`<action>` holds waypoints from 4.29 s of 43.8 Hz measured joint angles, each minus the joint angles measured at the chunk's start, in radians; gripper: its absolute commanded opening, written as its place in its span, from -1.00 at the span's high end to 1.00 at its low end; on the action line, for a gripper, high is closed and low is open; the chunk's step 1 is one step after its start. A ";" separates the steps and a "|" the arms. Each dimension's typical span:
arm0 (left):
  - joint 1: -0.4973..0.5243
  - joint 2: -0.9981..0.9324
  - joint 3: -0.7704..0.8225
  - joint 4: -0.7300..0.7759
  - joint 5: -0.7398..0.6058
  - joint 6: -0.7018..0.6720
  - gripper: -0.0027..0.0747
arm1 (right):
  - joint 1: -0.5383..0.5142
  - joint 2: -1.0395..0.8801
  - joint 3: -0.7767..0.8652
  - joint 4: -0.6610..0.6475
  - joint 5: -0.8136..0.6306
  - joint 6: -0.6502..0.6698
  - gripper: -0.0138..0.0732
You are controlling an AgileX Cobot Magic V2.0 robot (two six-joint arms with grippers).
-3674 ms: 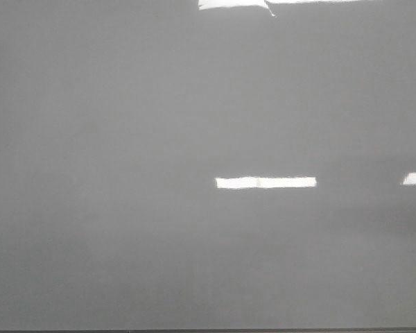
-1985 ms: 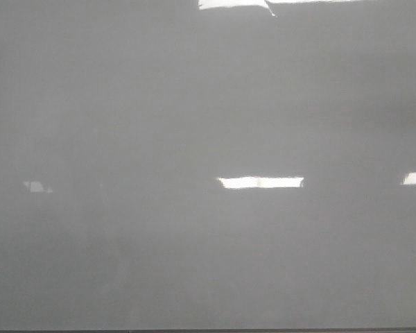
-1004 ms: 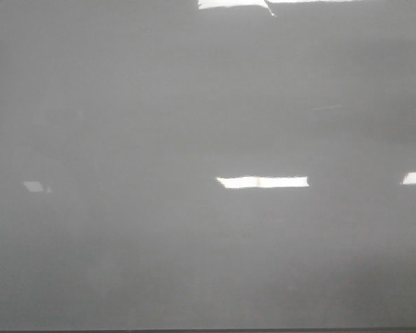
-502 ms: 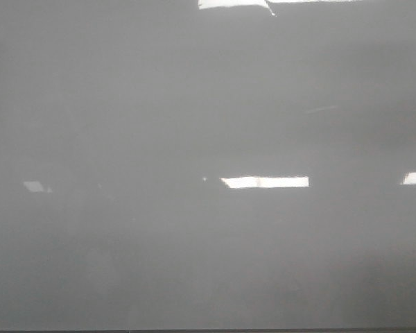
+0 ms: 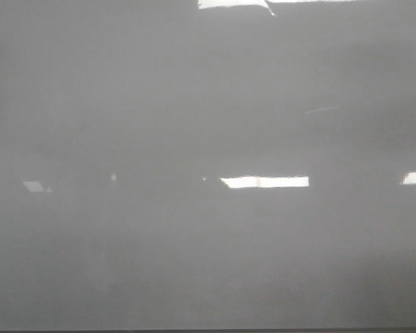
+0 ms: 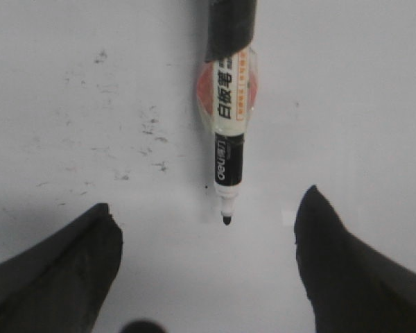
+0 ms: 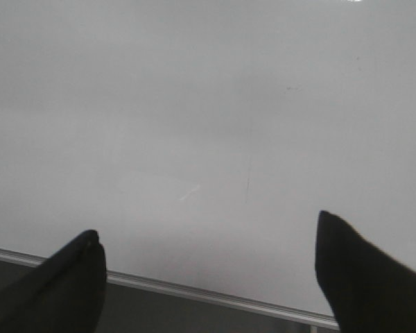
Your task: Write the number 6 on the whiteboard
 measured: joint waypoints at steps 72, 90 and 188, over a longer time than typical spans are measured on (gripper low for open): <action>-0.016 0.271 -0.090 0.030 -0.151 -0.002 0.67 | 0.000 0.000 0.000 0.000 0.034 0.000 -0.77; -0.020 0.091 -0.092 0.049 0.021 -0.002 0.98 | 0.000 0.001 -0.014 0.000 0.044 0.019 -0.77; -0.769 0.269 -0.487 -0.150 0.772 0.805 0.98 | 0.464 0.581 -0.295 0.675 0.138 -1.100 0.18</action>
